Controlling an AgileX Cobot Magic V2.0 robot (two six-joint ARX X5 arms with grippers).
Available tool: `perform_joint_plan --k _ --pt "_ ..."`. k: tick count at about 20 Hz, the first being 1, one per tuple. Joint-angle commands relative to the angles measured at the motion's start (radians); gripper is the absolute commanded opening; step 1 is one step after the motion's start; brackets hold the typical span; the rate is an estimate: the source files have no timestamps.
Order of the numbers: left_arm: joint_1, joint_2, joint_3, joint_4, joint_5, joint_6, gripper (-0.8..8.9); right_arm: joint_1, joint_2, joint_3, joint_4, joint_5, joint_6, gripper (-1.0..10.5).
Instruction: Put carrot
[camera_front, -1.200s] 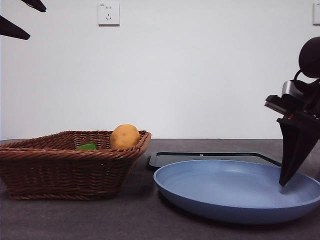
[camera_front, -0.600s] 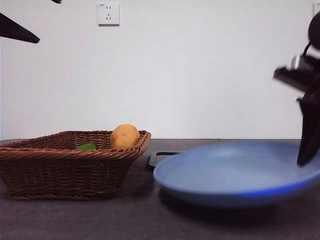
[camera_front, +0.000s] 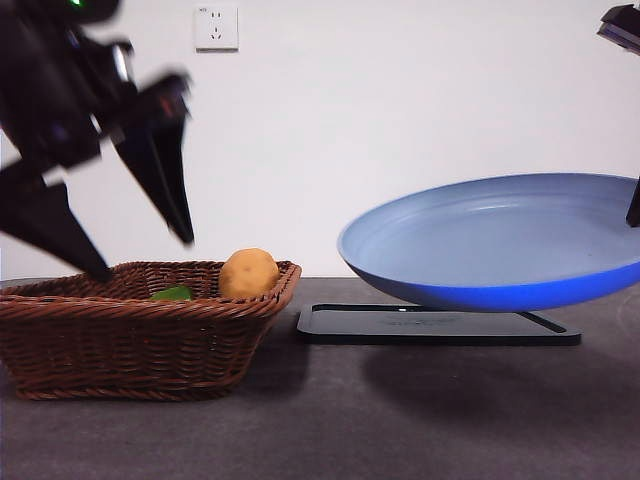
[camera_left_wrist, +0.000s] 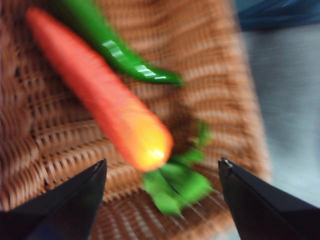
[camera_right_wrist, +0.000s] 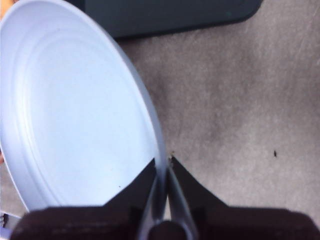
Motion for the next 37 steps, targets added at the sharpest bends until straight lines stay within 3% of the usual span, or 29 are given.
perform_joint_plan --k 1,9,13,18,21,22,24,26,27,30,32,35,37 --pt "-0.014 0.092 0.054 0.012 -0.043 -0.014 3.89 0.001 0.004 0.012 -0.002 -0.002 -0.024 0.1" --pt "-0.019 0.255 0.129 -0.008 -0.124 -0.013 3.84 0.001 0.004 0.012 -0.003 -0.002 -0.025 0.1" --pt "-0.019 0.255 0.129 -0.009 -0.118 -0.001 1.73 0.001 0.004 0.012 -0.003 -0.002 -0.026 0.1" --pt "-0.011 0.237 0.132 -0.019 -0.118 -0.001 1.51 0.001 0.004 0.012 -0.002 -0.002 -0.034 0.1" --pt "0.005 0.137 0.181 -0.086 -0.115 0.025 1.51 0.001 0.004 0.012 -0.002 -0.002 -0.034 0.1" --pt "0.005 0.090 0.210 -0.103 -0.103 0.024 1.51 0.001 0.005 0.012 -0.002 -0.003 -0.034 0.1" --pt "-0.014 -0.002 0.260 -0.050 0.066 0.016 1.51 0.002 0.010 0.012 0.001 -0.008 -0.032 0.1" --pt "-0.105 -0.053 0.277 0.098 0.229 -0.011 1.51 0.003 0.010 0.012 0.003 -0.013 -0.010 0.1" --pt "-0.176 -0.055 0.277 0.147 0.241 -0.013 1.51 0.003 0.010 0.012 0.003 -0.013 0.014 0.1" --pt "-0.396 -0.005 0.277 0.163 0.086 0.047 1.51 0.003 0.010 0.012 0.002 -0.013 0.020 0.1" --pt "-0.483 0.042 0.277 0.169 -0.016 0.082 1.51 0.003 0.010 0.012 0.002 -0.022 0.021 0.1" --pt "-0.554 0.121 0.277 0.186 -0.118 0.112 1.51 0.003 0.010 0.012 0.002 -0.087 0.021 0.1" --pt "-0.566 0.173 0.277 0.191 -0.121 0.112 1.52 0.003 0.010 0.012 0.002 -0.092 0.023 0.1"
